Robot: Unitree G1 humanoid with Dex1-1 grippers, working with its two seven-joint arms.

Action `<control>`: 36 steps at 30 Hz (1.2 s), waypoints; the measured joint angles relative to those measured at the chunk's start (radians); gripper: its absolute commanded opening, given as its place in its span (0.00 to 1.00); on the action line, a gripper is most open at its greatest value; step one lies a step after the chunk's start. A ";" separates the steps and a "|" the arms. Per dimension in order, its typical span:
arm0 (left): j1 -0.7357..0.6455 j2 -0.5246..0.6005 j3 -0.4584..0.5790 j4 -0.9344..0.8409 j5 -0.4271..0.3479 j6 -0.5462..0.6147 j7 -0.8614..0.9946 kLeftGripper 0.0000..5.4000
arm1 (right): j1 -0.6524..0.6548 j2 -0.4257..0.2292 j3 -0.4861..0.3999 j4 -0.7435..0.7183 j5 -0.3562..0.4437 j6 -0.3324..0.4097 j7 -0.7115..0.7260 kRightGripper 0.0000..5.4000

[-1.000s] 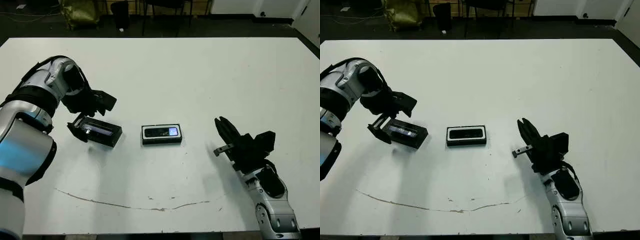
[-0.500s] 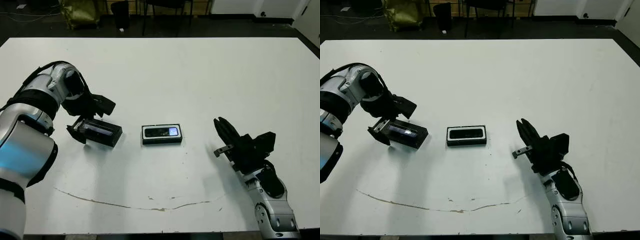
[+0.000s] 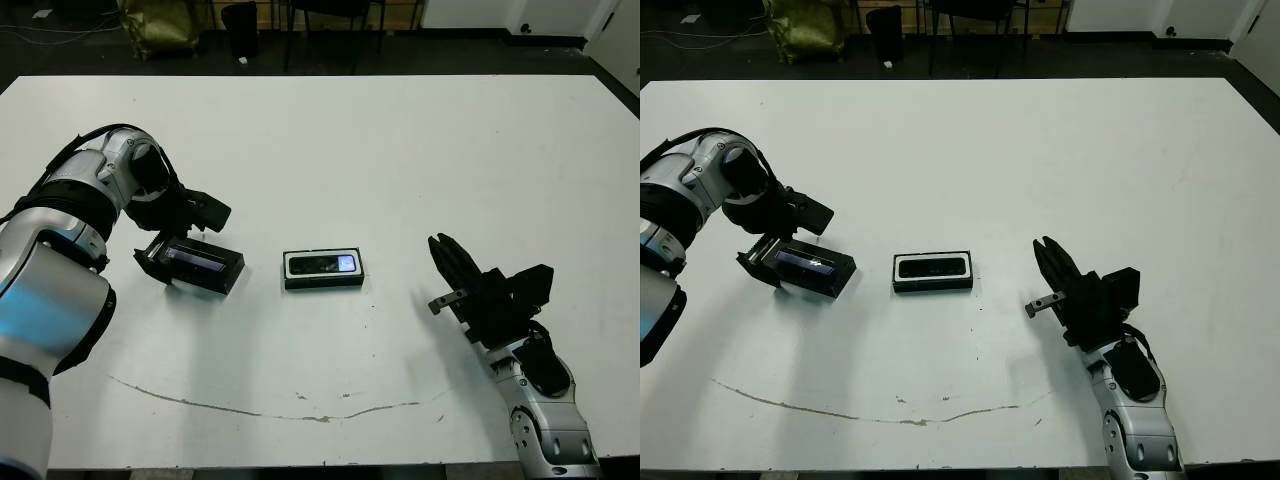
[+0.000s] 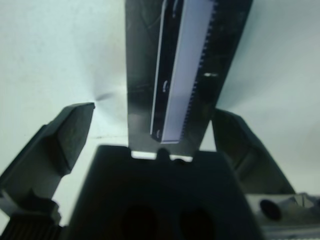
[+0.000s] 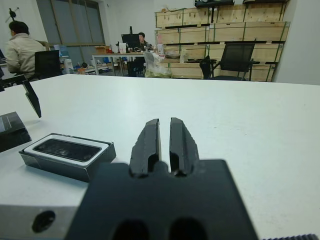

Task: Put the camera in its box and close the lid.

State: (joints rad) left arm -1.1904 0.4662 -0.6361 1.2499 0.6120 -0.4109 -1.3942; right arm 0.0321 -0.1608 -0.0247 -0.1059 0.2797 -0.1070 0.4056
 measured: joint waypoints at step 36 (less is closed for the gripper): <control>0.026 -0.007 0.030 -0.015 -0.022 0.118 -0.123 0.41 | 0.010 0.000 -0.001 -0.022 0.016 0.013 -0.003 0.00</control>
State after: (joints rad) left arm -1.1647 0.4595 -0.6064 1.2348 0.5899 -0.2932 -1.5167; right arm 0.0426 -0.1608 -0.0255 -0.1279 0.2957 -0.0941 0.4029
